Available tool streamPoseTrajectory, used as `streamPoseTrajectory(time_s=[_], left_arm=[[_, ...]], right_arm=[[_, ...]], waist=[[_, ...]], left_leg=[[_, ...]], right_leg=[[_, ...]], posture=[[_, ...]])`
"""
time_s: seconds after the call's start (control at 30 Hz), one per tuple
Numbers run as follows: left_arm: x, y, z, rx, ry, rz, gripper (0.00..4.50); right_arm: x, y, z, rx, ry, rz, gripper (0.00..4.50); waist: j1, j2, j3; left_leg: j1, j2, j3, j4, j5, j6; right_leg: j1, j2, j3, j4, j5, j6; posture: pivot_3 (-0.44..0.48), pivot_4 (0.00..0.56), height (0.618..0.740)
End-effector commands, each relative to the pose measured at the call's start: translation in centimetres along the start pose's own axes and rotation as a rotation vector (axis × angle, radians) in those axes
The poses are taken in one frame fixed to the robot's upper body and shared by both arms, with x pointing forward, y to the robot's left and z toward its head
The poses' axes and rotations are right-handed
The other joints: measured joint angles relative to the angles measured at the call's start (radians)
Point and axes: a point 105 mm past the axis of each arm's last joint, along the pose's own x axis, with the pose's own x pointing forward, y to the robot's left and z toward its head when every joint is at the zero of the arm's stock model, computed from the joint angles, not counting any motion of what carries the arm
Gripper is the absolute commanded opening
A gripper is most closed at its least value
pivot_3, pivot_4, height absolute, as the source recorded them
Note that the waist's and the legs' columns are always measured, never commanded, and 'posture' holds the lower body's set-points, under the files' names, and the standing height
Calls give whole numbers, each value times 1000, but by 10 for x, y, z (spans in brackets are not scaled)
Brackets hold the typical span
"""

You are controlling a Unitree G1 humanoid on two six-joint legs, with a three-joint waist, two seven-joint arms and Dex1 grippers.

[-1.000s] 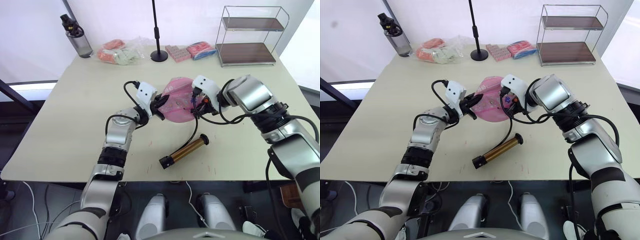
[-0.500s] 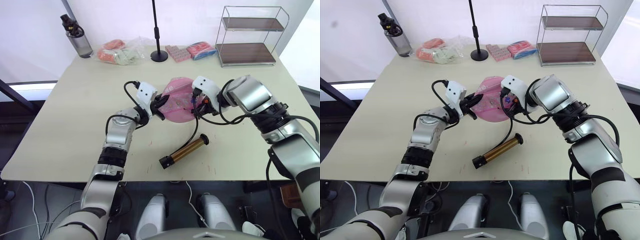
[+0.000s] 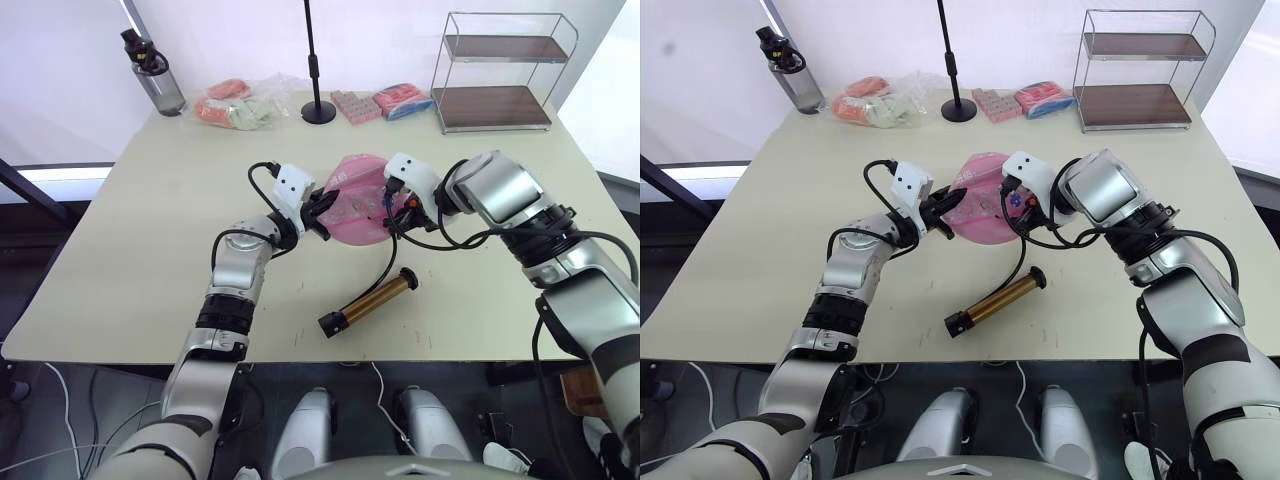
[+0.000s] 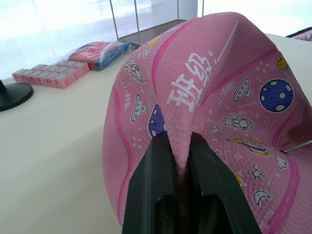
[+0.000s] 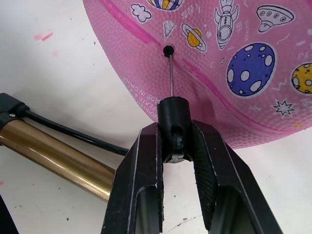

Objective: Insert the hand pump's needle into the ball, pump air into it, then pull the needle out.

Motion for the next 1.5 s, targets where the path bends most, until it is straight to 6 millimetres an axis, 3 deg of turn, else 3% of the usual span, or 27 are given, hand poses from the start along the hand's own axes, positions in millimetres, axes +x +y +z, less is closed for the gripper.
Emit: streamPoseTrajectory(time_s=[0.03, 0.73, 1.5], left_arm=[[2, -6, 2, 11, -2, -26, 17], [4, -22, -1, -19, -9, -76, 17], [7, -42, -24, -162, 84, -99, 17]], right_arm=[[-2, -5, 0, -14, 24, -39, 322], [15, 6, 0, -132, 106, -18, 322], [19, 1, 44, -307, 145, -56, 322]], waist=[[0, 0, 0], [-3, 0, 0], [-22, 1, -1]], left_leg=[[0, 0, 0, 0, 0, 0], [2, 0, 0, 1, 0, 0], [4, 0, -1, 1, 0, -1]], right_leg=[[0, 0, 0, 0, 0, 0], [2, 0, 0, 2, 0, 0], [3, 0, -1, 3, 0, 0]], posture=[[0, 150, 731], [0, 150, 731], [0, 150, 731]])
